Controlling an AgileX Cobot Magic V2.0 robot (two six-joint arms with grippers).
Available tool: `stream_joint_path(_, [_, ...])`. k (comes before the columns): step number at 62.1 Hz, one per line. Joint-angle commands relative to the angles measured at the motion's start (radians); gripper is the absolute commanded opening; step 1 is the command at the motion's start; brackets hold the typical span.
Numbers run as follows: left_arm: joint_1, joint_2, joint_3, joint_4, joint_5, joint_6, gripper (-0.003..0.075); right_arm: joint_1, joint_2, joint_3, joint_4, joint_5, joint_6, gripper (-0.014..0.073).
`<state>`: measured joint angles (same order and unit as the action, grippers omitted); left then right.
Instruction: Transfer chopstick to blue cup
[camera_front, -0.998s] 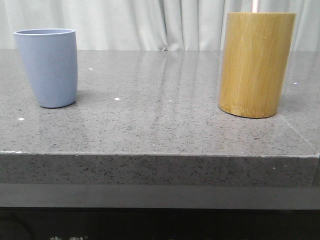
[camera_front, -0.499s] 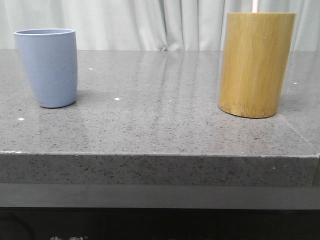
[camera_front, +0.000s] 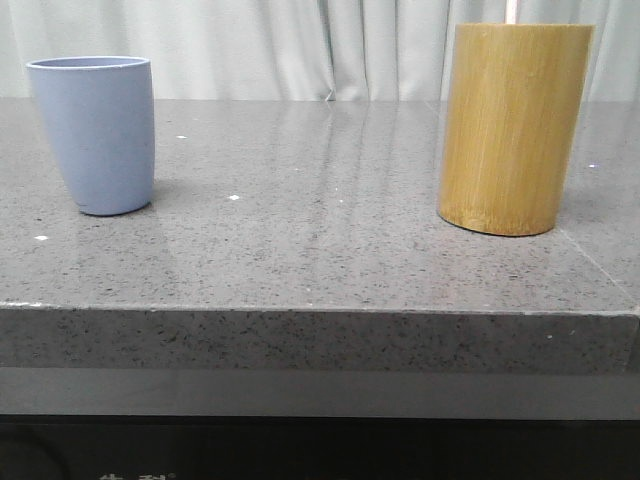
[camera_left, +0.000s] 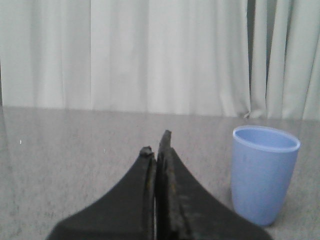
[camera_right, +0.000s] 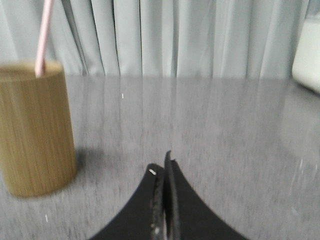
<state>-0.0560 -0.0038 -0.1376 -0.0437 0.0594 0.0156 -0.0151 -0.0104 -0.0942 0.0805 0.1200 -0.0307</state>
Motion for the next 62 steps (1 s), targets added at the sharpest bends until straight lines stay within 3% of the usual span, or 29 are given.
stream_joint_path(1, [0.003, -0.002, -0.136, -0.012, -0.019, -0.009, -0.0019, -0.006, -0.007, -0.125, 0.004, -0.028, -0.008, -0.0069])
stream_joint_path(30, [0.003, 0.444, -0.749, -0.035, 0.523, -0.009, -0.0019, -0.006, 0.411, -0.682, -0.01, 0.405, -0.009, -0.0069])
stream_joint_path(44, [0.003, 0.631, -0.789, -0.035, 0.549, -0.009, -0.0019, -0.006, 0.602, -0.737, -0.01, 0.511, -0.009, -0.0069])
stream_joint_path(62, [0.003, 0.803, -0.789, -0.032, 0.551, -0.009, -0.0019, -0.006, 0.758, -0.737, -0.01, 0.527, -0.009, -0.0069])
